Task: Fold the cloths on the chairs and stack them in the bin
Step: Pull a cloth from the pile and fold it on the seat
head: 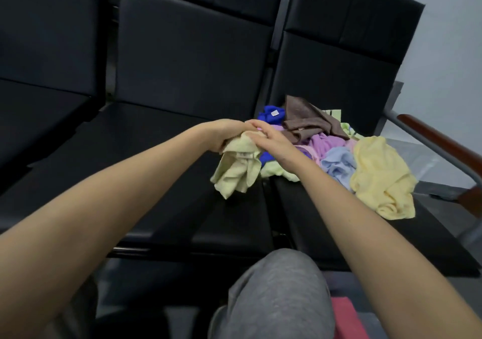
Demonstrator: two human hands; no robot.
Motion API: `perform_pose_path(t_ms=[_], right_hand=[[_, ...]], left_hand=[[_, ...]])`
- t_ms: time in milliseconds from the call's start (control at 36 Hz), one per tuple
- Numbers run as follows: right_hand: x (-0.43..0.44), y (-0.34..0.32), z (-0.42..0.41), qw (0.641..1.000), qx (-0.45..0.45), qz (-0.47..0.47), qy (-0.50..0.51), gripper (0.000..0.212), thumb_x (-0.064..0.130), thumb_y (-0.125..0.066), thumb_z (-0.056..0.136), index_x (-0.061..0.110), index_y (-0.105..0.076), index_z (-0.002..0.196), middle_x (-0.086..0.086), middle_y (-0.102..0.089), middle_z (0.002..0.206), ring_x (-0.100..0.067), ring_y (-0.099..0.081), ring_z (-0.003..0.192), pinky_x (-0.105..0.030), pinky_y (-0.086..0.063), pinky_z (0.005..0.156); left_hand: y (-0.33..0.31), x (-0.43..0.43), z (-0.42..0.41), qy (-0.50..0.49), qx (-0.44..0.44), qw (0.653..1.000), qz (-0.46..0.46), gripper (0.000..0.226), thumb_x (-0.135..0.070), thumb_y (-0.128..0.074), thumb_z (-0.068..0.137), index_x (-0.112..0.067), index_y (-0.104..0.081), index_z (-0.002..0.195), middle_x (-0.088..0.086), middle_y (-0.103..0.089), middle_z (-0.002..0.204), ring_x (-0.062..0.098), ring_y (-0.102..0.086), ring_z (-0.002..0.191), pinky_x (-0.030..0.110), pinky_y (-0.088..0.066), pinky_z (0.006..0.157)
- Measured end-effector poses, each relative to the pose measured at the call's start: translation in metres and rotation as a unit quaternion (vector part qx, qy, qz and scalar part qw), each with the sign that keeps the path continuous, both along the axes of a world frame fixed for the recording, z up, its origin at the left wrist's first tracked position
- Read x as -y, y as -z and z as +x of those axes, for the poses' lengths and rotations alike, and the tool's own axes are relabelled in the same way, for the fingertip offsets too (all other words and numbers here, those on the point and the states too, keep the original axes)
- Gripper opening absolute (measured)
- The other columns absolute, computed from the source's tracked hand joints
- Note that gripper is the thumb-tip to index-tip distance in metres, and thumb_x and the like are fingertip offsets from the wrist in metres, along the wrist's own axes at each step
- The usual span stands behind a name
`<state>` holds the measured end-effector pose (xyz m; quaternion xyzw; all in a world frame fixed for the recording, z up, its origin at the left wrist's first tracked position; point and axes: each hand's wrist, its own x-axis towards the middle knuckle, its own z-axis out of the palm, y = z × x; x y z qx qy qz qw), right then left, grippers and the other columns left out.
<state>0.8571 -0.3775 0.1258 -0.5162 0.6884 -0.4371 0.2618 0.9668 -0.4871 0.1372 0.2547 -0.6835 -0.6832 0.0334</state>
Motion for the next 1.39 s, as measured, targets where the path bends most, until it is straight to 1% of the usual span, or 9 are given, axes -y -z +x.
perform_pose_path(t_ms=[139,278,417,639,778,889,1056,1167,1389], right_hand=[[0.014,-0.001,0.007,0.998,-0.024,0.061,-0.023,0.048,0.006,-0.065,0.085,0.023,-0.047,0.127,-0.002,-0.051,0.083,-0.016,-0.05,0.087,-0.03,-0.039,0.082],[0.03,-0.006,0.023,0.993,-0.01,0.064,-0.1,0.09,0.009,-0.061,0.071,0.034,-0.021,0.148,0.0,-0.042,0.133,-0.012,-0.043,0.12,-0.026,-0.037,0.102],[0.046,-0.024,0.046,0.98,0.031,0.107,-0.166,0.058,-0.004,-0.053,0.084,0.019,-0.044,0.137,0.004,-0.06,0.115,-0.007,-0.059,0.105,-0.021,-0.047,0.087],[0.046,-0.04,0.044,0.95,-0.255,0.167,-0.069,0.008,0.014,-0.066,0.082,0.009,-0.065,0.088,0.0,-0.055,0.077,-0.014,-0.05,0.074,-0.025,-0.037,0.062],[0.04,-0.051,0.029,0.913,-0.342,0.217,-0.046,0.01,0.02,-0.067,0.084,0.012,-0.061,0.085,0.003,-0.054,0.077,-0.013,-0.051,0.073,-0.024,-0.038,0.058],[0.046,-0.057,0.019,0.946,-0.302,0.115,0.026,0.006,0.014,-0.066,0.084,0.011,-0.061,0.086,0.002,-0.054,0.074,-0.016,-0.051,0.077,-0.027,-0.038,0.061],[0.068,-0.079,0.037,0.936,-0.313,-0.001,0.161,0.009,0.025,-0.062,0.087,0.026,-0.055,0.081,0.012,-0.053,0.074,-0.014,-0.048,0.084,-0.033,-0.034,0.09],[0.067,-0.09,0.04,0.925,-0.331,-0.039,0.181,0.004,0.023,-0.059,0.088,0.024,-0.061,0.091,0.007,-0.056,0.087,-0.013,-0.045,0.087,-0.029,-0.024,0.087],[0.038,-0.082,0.037,0.94,-0.294,0.171,-0.04,0.005,0.017,-0.071,0.082,0.014,-0.066,0.082,0.002,-0.059,0.078,-0.013,-0.052,0.078,-0.024,-0.039,0.065]], left_hand=[[-0.008,0.024,0.029,0.044,0.036,0.98,-0.19,0.027,-0.024,-0.054,0.093,-0.007,-0.063,0.112,0.006,-0.067,0.108,0.019,-0.064,0.099,0.028,-0.049,0.084],[-0.024,0.036,0.06,0.127,0.027,0.967,-0.217,0.019,-0.015,-0.048,0.098,-0.01,-0.06,0.113,0.004,-0.069,0.106,0.016,-0.067,0.097,0.031,-0.054,0.085],[-0.033,0.041,0.077,0.107,0.052,0.947,-0.297,0.012,-0.023,-0.058,0.094,-0.019,-0.066,0.102,-0.001,-0.071,0.097,0.015,-0.069,0.09,0.028,-0.056,0.076],[-0.038,0.062,0.108,0.146,0.195,0.892,-0.382,0.016,-0.023,-0.065,0.089,-0.018,-0.067,0.103,-0.001,-0.065,0.094,0.011,-0.058,0.079,0.024,-0.046,0.069],[-0.04,0.086,0.126,0.016,0.154,0.879,-0.451,0.01,-0.022,-0.058,0.091,-0.018,-0.067,0.088,-0.001,-0.055,0.077,0.013,-0.048,0.066,0.024,-0.041,0.059],[-0.046,0.1,0.137,-0.087,0.096,0.877,-0.463,0.015,-0.015,-0.056,0.091,-0.016,-0.07,0.094,0.001,-0.06,0.076,0.013,-0.053,0.063,0.024,-0.044,0.06],[-0.063,0.108,0.139,-0.288,-0.067,0.853,-0.431,0.036,0.001,-0.047,0.084,-0.015,-0.074,0.101,0.001,-0.07,0.094,0.01,-0.062,0.084,0.022,-0.047,0.076],[-0.075,0.106,0.151,-0.302,-0.083,0.833,-0.457,0.033,-0.002,-0.051,0.085,-0.015,-0.074,0.104,0.0,-0.071,0.104,0.01,-0.062,0.101,0.02,-0.045,0.084],[-0.074,0.089,0.192,-0.052,0.228,0.864,-0.447,0.012,-0.021,-0.064,0.089,-0.017,-0.069,0.1,-0.004,-0.065,0.098,0.01,-0.056,0.087,0.023,-0.042,0.076]])
